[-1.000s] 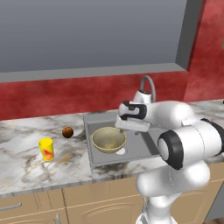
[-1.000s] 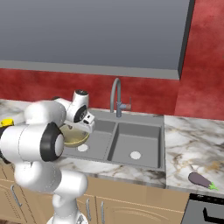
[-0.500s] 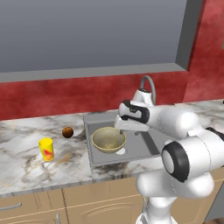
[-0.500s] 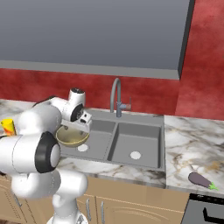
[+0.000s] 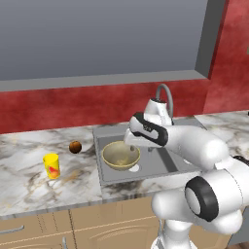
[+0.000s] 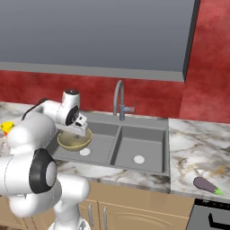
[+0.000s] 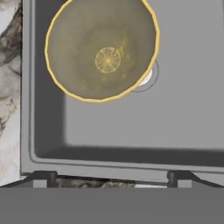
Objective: Remove the eggplant and orange from the sink. Then move the bowl and cup from the counter to the sink for washing.
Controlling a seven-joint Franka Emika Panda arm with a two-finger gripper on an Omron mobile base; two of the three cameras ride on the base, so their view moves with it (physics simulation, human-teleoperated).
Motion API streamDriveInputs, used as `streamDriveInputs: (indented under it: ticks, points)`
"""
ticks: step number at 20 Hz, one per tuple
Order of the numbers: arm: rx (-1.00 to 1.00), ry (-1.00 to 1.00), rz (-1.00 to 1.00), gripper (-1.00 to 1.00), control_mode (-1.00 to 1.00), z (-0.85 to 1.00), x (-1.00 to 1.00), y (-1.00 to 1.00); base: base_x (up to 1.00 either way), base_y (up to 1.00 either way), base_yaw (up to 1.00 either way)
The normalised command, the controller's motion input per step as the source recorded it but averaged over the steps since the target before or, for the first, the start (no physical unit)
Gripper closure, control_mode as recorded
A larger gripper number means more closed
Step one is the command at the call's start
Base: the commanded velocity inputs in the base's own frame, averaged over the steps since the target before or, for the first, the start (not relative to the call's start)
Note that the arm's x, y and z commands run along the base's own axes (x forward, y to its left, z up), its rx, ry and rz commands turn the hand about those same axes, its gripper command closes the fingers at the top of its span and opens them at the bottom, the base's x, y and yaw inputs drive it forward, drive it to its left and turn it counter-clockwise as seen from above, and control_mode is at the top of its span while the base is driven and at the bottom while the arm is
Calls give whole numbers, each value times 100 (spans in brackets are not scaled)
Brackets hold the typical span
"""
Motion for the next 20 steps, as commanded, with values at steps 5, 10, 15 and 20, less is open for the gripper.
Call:
streamDriveInputs:
  ticks: [5, 10, 15, 20]
  points:
    - [-1, 2, 0, -100, -100, 30, -7, 17, 0, 0, 0]
    - [-2, 5, 0, -100, -100, 27, -6, 25, 0, 0, 0]
    - [-1, 3, 0, -100, -100, 22, -9, 26, 0, 0, 0]
    - [-3, 5, 0, -100, -100, 16, -3, 27, 0, 0, 0]
